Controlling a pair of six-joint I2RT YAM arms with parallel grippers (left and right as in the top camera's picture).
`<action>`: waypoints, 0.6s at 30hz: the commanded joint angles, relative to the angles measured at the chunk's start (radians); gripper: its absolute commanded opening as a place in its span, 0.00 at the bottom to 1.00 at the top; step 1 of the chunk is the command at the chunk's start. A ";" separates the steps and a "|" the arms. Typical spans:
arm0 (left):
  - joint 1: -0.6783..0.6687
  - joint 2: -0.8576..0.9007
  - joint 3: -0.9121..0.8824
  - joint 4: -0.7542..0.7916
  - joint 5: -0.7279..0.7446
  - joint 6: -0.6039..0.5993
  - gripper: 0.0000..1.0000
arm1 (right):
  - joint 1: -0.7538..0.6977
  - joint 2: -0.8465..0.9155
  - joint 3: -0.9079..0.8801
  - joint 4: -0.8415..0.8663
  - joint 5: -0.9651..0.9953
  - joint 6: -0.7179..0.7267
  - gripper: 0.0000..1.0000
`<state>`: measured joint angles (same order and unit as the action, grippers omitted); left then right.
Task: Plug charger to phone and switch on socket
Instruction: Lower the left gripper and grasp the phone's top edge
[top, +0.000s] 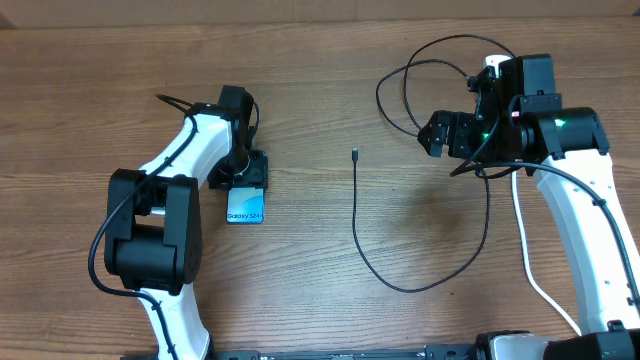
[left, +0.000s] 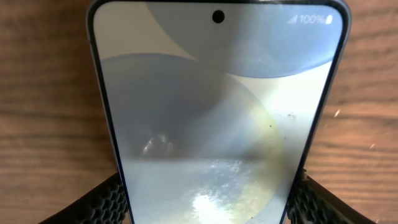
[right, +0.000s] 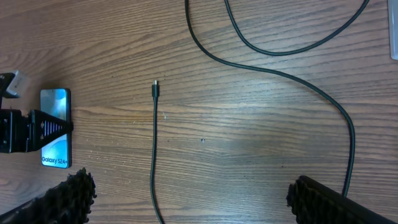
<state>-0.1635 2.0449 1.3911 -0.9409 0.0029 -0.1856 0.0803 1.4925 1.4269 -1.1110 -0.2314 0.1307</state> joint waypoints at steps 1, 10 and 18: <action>0.006 0.010 0.053 -0.040 -0.013 -0.016 0.48 | 0.004 -0.003 0.025 0.006 0.005 -0.001 1.00; 0.006 0.010 0.221 -0.162 -0.014 -0.016 0.49 | 0.004 -0.003 0.025 0.006 0.005 -0.002 1.00; 0.006 0.010 0.323 -0.230 -0.013 -0.016 0.34 | 0.004 -0.003 0.025 0.006 0.005 -0.002 1.00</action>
<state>-0.1635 2.0575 1.6623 -1.1576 -0.0044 -0.1856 0.0803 1.4925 1.4269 -1.1107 -0.2310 0.1310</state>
